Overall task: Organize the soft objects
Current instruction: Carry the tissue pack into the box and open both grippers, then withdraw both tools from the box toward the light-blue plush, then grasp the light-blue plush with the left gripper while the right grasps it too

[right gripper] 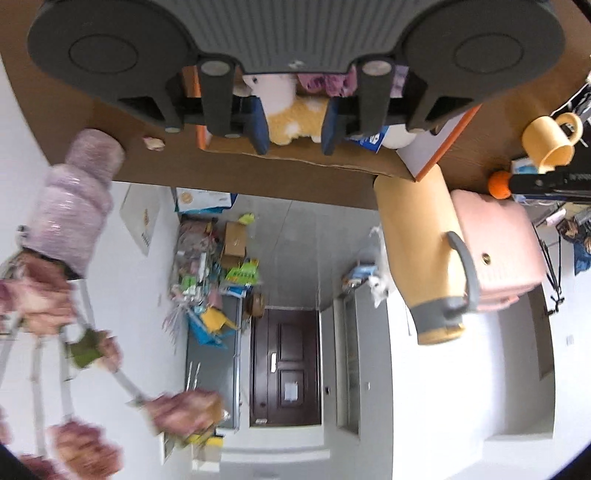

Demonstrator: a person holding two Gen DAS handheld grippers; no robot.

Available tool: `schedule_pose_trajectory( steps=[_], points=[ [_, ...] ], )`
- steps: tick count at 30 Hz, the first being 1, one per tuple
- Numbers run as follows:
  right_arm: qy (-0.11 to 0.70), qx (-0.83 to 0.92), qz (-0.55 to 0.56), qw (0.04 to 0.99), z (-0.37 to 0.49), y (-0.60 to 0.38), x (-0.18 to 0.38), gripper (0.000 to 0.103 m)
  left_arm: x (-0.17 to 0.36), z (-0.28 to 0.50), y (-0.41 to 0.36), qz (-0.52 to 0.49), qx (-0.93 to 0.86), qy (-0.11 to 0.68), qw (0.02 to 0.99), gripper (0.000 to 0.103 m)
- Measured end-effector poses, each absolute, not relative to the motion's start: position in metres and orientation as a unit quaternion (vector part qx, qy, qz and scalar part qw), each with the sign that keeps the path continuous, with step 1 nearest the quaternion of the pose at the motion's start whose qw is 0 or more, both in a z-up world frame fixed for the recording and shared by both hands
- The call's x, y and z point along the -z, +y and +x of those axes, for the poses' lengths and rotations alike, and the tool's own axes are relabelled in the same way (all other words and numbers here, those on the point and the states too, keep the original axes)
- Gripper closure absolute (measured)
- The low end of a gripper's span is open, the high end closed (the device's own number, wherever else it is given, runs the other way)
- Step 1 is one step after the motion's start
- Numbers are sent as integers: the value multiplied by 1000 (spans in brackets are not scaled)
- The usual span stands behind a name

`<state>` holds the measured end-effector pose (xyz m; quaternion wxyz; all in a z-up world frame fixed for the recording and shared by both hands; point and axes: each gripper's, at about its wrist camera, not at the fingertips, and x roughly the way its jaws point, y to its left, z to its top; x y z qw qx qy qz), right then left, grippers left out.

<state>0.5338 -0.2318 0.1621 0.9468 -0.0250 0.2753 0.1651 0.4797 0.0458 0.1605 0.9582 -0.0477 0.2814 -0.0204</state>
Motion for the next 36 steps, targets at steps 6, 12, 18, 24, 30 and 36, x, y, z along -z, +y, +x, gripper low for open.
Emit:
schedule_pose_trajectory(
  steps=[6, 12, 18, 24, 30, 36],
  points=[
    [231, -170, -8, 958, 465, -255, -180, 49, -161, 405, 31, 4, -1, 199, 980, 17],
    [165, -170, -36, 971, 389, -256, -151, 36, -131, 327, 20, 12, -19, 156, 988, 14],
    [155, -187, -19, 970, 314, -259, -101, 31, -83, 254, -2, 30, -11, 146, 989, 7],
    [184, -193, -1, 964, 244, -265, -45, 29, -39, 191, -14, 26, -5, 170, 985, 6],
    [234, -197, 28, 952, 200, -276, 0, 29, -19, 176, -15, -4, 9, 218, 976, 5],
    [240, -187, 41, 952, 209, -281, 5, 30, -17, 201, -20, -16, 17, 227, 974, 5]
  ],
)
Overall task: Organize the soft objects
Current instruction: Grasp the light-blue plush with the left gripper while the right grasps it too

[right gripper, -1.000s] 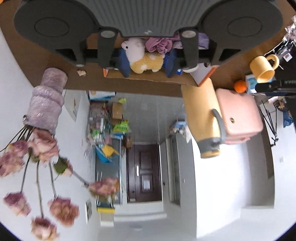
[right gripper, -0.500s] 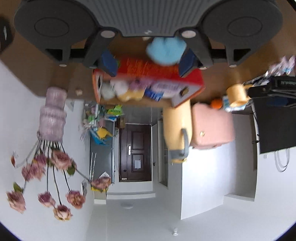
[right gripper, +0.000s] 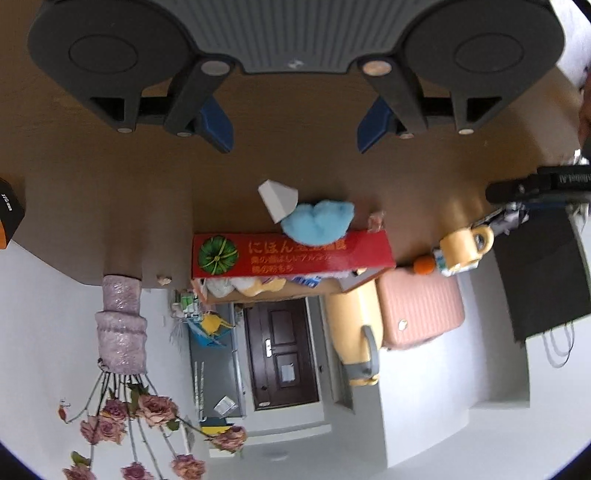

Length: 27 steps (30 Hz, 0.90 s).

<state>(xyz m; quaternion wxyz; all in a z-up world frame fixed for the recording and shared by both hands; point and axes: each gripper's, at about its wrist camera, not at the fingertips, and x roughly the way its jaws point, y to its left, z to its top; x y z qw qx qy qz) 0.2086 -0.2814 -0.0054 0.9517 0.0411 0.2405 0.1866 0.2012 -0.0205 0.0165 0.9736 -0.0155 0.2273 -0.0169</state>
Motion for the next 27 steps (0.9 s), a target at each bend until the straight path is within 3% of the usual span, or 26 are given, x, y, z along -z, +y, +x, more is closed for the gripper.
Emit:
schedule_pose_trajectory(
  steps=[5, 12, 16, 20, 25, 27],
  points=[
    [242, -201, 70, 947, 237, -281, 2, 38, -16, 243, -24, -39, 41, 243, 968, 6],
    [239, -230, 49, 942, 323, -263, -16, 39, -10, 334, -51, -42, 93, 263, 959, 13],
    [273, -241, 52, 930, 385, -253, -14, 49, 4, 379, -54, -55, 102, 293, 949, 27],
    [313, -263, 83, 909, 437, -249, 1, 49, 21, 398, -45, -71, 128, 326, 934, 51],
    [341, -289, 106, 888, 468, -241, 19, 49, 30, 405, -29, -125, 164, 344, 916, 66],
    [349, -301, 128, 878, 472, -240, 25, 52, 31, 408, -25, -143, 170, 347, 911, 66]
  ],
)
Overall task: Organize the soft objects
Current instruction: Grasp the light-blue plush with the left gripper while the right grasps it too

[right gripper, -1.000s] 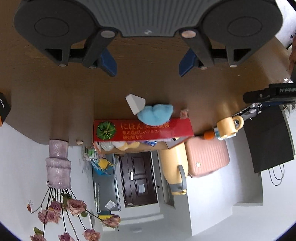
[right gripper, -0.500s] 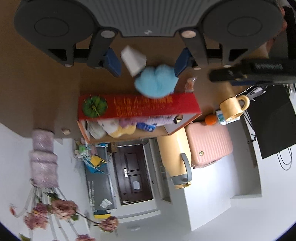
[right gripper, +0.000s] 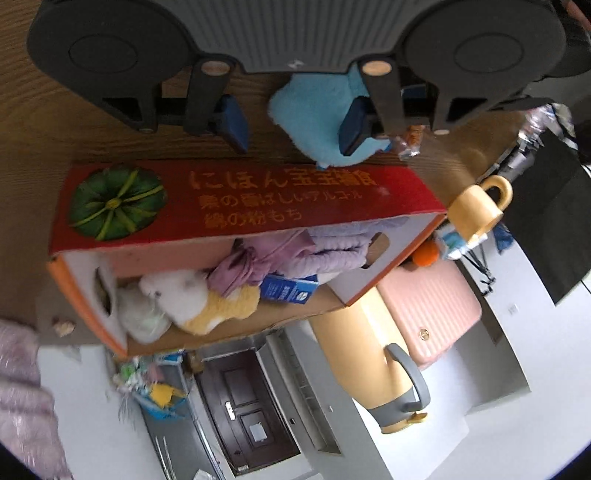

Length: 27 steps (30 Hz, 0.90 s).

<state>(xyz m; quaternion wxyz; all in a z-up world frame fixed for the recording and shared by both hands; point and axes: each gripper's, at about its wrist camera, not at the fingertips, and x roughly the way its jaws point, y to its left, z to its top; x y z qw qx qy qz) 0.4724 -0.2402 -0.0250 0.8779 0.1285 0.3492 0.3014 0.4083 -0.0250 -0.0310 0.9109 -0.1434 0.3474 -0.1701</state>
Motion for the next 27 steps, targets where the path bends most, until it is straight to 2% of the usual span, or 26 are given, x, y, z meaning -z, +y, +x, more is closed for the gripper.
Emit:
schedule_pose_trajectory(
  steps=[2, 4, 6, 7, 8, 9, 10, 12, 15, 17, 19, 21, 22, 23, 24, 25, 27],
  points=[
    [359, -314, 153, 866, 475, -242, 29, 64, 34, 410, -23, -158, 176, 351, 906, 68],
    [366, -318, 181, 856, 476, -244, 32, 66, 32, 410, -21, -166, 177, 353, 904, 69],
    [365, -316, 181, 857, 475, -243, 31, 72, 28, 407, -19, -177, 177, 351, 902, 70],
    [365, -313, 185, 857, 473, -244, 29, 76, 23, 402, -18, -182, 177, 345, 903, 74],
    [365, -308, 194, 857, 469, -245, 25, 90, 17, 395, -18, -184, 185, 337, 905, 86],
    [360, -308, 199, 858, 464, -245, 20, 98, 10, 385, -18, -186, 204, 326, 904, 95],
    [350, -320, 202, 857, 454, -244, 12, 101, 4, 373, -19, -188, 226, 318, 901, 97],
    [340, -366, 209, 841, 433, -238, 3, 101, -4, 349, -24, -177, 231, 307, 906, 97],
    [326, -367, 161, 856, 390, -218, -3, 99, -3, 315, -25, -160, 214, 317, 910, 97],
    [319, -348, 148, 869, 365, -217, -2, 92, 0, 296, -15, -176, 212, 323, 906, 96],
    [307, -331, 153, 879, 348, -228, -2, 90, 1, 282, -7, -174, 185, 320, 913, 95],
    [302, -307, 155, 889, 340, -239, 1, 81, 3, 282, -3, -178, 168, 325, 914, 94],
    [300, -292, 157, 895, 341, -244, 2, 72, 3, 285, -2, -182, 161, 325, 914, 93],
    [298, -280, 156, 899, 343, -247, 2, 70, 3, 289, -2, -186, 155, 321, 916, 92],
    [295, -271, 155, 903, 345, -249, 3, 70, 4, 294, -2, -192, 150, 316, 917, 85],
    [292, -268, 155, 905, 349, -250, 3, 69, 5, 298, -2, -199, 146, 313, 917, 71],
    [299, -281, 155, 899, 368, -248, 5, 68, 6, 315, -8, -213, 143, 309, 916, 61]
  ],
)
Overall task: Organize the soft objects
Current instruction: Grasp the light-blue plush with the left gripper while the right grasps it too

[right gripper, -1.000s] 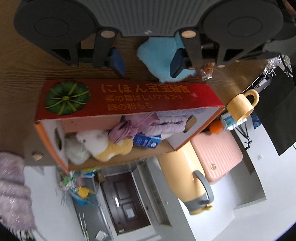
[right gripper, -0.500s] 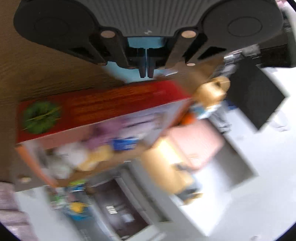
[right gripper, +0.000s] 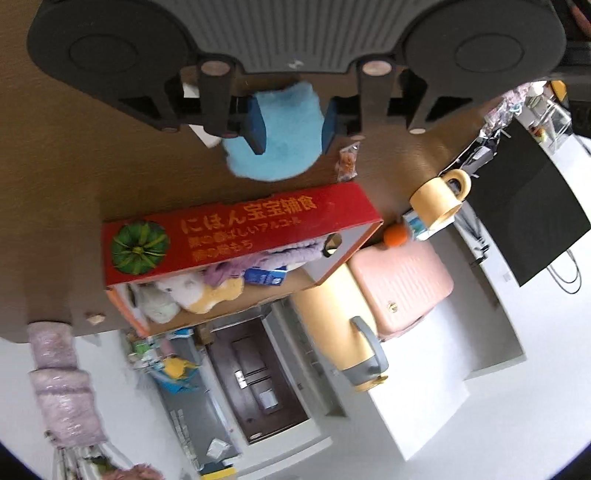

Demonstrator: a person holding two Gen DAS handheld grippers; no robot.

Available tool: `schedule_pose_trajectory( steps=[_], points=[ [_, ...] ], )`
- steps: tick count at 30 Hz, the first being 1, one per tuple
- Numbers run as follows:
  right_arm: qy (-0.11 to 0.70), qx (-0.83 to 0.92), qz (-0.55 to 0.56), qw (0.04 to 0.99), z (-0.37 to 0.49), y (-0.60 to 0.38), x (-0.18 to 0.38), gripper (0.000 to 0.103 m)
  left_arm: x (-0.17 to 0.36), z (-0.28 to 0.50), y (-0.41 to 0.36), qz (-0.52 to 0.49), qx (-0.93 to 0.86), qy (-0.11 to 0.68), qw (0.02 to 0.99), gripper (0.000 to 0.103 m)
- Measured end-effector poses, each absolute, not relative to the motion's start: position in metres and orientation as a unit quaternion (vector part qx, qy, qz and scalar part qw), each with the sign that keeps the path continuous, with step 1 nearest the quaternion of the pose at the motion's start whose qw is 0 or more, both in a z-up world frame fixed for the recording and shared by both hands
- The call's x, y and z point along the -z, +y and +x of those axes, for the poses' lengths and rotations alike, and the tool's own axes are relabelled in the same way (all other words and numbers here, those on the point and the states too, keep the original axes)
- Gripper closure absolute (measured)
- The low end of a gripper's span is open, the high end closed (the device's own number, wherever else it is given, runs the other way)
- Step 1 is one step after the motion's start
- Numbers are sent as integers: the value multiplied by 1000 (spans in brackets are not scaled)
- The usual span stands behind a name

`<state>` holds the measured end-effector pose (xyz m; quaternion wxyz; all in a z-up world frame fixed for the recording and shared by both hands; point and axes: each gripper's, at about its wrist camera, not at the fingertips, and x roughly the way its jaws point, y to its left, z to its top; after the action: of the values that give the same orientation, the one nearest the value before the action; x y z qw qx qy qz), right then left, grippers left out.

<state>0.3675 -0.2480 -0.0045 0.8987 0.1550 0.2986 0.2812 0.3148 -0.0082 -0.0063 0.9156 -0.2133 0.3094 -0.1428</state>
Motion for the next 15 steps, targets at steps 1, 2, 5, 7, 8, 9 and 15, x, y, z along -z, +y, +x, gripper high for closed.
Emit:
schedule_pose_trajectory(
  steps=[1, 2, 5, 7, 8, 9, 15],
  points=[
    [304, -281, 156, 897, 376, -246, 6, 67, 8, 324, -13, -216, 146, 311, 914, 61],
    [312, -272, 150, 898, 388, -243, 8, 67, 10, 335, -16, -222, 147, 315, 911, 61],
    [342, -238, 130, 900, 417, -237, 13, 59, 20, 360, -20, -248, 142, 334, 898, 60],
    [375, -240, 137, 885, 436, -239, 18, 54, 29, 372, -20, -263, 146, 345, 889, 60],
    [391, -250, 150, 873, 444, -241, 22, 49, 32, 375, -20, -270, 147, 352, 884, 61],
    [401, -262, 161, 863, 449, -244, 25, 49, 36, 378, -19, -276, 147, 357, 880, 63],
    [425, -307, 235, 818, 466, -254, 38, 71, 38, 377, -3, -307, 154, 356, 869, 75]
  ],
)
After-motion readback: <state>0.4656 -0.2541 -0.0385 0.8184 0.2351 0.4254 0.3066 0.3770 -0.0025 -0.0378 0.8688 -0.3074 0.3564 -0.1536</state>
